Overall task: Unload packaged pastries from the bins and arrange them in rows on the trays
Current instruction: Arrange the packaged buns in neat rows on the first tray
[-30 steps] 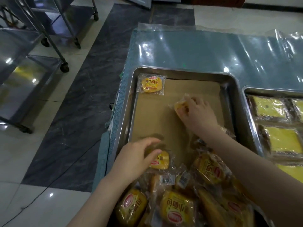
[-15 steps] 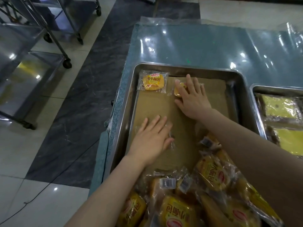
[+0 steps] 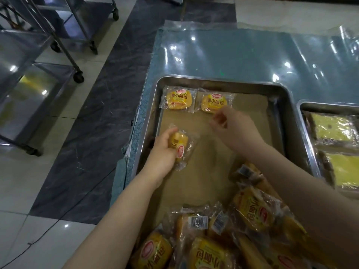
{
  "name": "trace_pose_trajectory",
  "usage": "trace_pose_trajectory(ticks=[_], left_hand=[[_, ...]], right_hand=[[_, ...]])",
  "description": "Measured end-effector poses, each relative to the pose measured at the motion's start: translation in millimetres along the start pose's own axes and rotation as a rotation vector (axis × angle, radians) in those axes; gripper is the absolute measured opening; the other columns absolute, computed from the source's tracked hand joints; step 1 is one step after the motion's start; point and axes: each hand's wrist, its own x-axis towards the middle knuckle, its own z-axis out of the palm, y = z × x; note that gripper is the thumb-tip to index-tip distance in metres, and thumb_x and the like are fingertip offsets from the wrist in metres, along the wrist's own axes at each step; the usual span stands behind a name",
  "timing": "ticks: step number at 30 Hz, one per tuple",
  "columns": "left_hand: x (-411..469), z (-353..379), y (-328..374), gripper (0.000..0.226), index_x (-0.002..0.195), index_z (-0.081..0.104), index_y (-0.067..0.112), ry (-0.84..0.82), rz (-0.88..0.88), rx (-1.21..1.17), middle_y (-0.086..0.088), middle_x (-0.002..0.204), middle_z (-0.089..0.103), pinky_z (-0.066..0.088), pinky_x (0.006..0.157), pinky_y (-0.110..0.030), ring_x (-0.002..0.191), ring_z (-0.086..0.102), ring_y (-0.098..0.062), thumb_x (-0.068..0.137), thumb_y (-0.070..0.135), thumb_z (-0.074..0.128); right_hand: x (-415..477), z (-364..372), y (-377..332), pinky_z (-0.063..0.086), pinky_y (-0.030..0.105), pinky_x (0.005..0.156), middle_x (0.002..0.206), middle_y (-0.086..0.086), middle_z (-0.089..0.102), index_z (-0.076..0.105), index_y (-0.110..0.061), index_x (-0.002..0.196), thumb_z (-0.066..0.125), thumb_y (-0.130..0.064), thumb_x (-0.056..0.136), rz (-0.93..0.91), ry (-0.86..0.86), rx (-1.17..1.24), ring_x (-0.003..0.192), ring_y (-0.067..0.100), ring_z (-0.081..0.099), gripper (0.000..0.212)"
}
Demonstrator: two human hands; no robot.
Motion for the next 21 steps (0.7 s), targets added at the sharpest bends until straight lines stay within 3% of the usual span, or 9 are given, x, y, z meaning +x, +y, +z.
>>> trace_pose_trajectory(ticks=[2, 6, 9, 12, 14, 16, 17, 19, 21], left_hand=[[-8.5, -0.8, -0.9, 0.068, 0.137, 0.039, 0.032, 0.137, 0.037, 0.015, 0.005, 0.135, 0.047, 0.047, 0.097, -0.038, 0.114, 0.05, -0.007, 0.083, -0.008, 0.05], [-19.8, 5.3, -12.0, 0.067, 0.133, 0.04, 0.035, 0.254, 0.16, 0.309, 0.008, 0.13, 0.048, 0.045, 0.099, -0.036, 0.113, 0.05, -0.008, 0.078, 0.013, 0.072], [-27.2, 13.9, -20.5, 0.078, 0.14, 0.029, 0.034, 0.25, 0.227, 0.511, 0.014, 0.119, 0.053, 0.044, 0.087, -0.023, 0.104, 0.052, -0.003, 0.077, 0.029, 0.074], [-30.0, 17.0, -24.0, 0.058, 0.133, 0.041, 0.032, 0.25, 0.307, 0.608, 0.017, 0.107, 0.055, 0.04, 0.078, -0.016, 0.098, 0.054, -0.002, 0.081, 0.03, 0.068], [-31.2, 15.5, -24.8, 0.047, 0.126, 0.047, 0.03, 0.316, 0.346, 0.634, 0.013, 0.111, 0.046, 0.041, 0.084, -0.02, 0.105, 0.052, -0.009, 0.083, 0.03, 0.065], [-32.6, 15.9, -23.5, 0.048, 0.128, 0.046, 0.03, 0.381, 0.47, 0.724, 0.004, 0.128, 0.039, 0.035, 0.099, -0.027, 0.124, 0.04, -0.016, 0.083, 0.032, 0.062], [-32.3, 17.3, -22.5, 0.052, 0.133, 0.041, 0.031, 0.337, 0.533, 0.78, 0.002, 0.14, 0.032, 0.027, 0.106, -0.03, 0.134, 0.029, -0.016, 0.083, 0.034, 0.058], [-29.9, 20.5, -23.1, 0.065, 0.145, 0.022, 0.034, 0.12, 0.575, 0.878, 0.005, 0.156, 0.009, 0.011, 0.113, -0.034, 0.142, 0.003, -0.012, 0.086, 0.041, 0.049], [-25.0, 21.2, -29.9, 0.071, 0.146, 0.001, 0.034, -0.028, 0.54, 0.958, 0.008, 0.155, -0.011, -0.002, 0.116, -0.034, 0.141, -0.016, -0.007, 0.091, 0.046, 0.043]], right_hand=[[-15.3, -4.2, -7.0, 0.053, 0.029, 0.072, 0.097, -0.008, 0.062, 0.058, -0.026, 0.114, 0.053, -0.058, 0.085, 0.103, -0.223, 0.011, 0.084, 0.009, 0.059, 0.044], [-27.3, 6.6, -18.6, 0.053, 0.032, 0.08, 0.116, 0.003, 0.064, 0.045, -0.02, 0.138, 0.049, -0.075, 0.072, 0.123, -0.389, -0.023, 0.097, 0.017, 0.06, 0.086], [-25.3, 21.2, -20.7, 0.046, 0.024, 0.066, 0.105, -0.003, 0.061, 0.04, -0.019, 0.142, 0.065, -0.059, 0.077, 0.117, -0.386, 0.048, 0.087, 0.011, 0.057, 0.08], [-21.0, 25.0, -18.1, 0.042, 0.017, 0.057, 0.1, -0.008, 0.061, 0.047, -0.022, 0.136, 0.075, -0.035, 0.077, 0.169, -0.355, 0.18, 0.075, 0.001, 0.055, 0.066], [-22.3, 23.3, -15.3, 0.048, 0.019, 0.062, 0.096, -0.013, 0.061, 0.054, -0.024, 0.124, 0.079, -0.027, 0.074, 0.188, -0.319, 0.281, 0.079, 0.002, 0.058, 0.056], [-27.0, 21.8, -14.6, 0.053, 0.023, 0.068, 0.093, -0.014, 0.062, 0.058, -0.027, 0.114, 0.08, -0.024, 0.072, 0.154, -0.3, 0.331, 0.083, 0.004, 0.06, 0.047], [-29.1, 21.7, -14.1, 0.054, 0.025, 0.072, 0.093, -0.014, 0.063, 0.059, -0.027, 0.112, 0.08, -0.023, 0.073, 0.127, -0.303, 0.351, 0.084, 0.004, 0.061, 0.044], [-32.3, 21.3, -12.7, 0.055, 0.025, 0.076, 0.095, -0.014, 0.065, 0.059, -0.026, 0.114, 0.077, -0.024, 0.077, 0.101, -0.325, 0.384, 0.085, 0.002, 0.062, 0.042], [-31.4, 18.3, -8.2, 0.052, 0.022, 0.074, 0.095, -0.014, 0.064, 0.059, -0.029, 0.114, 0.072, -0.031, 0.081, 0.154, -0.298, 0.372, 0.085, 0.001, 0.061, 0.036]])
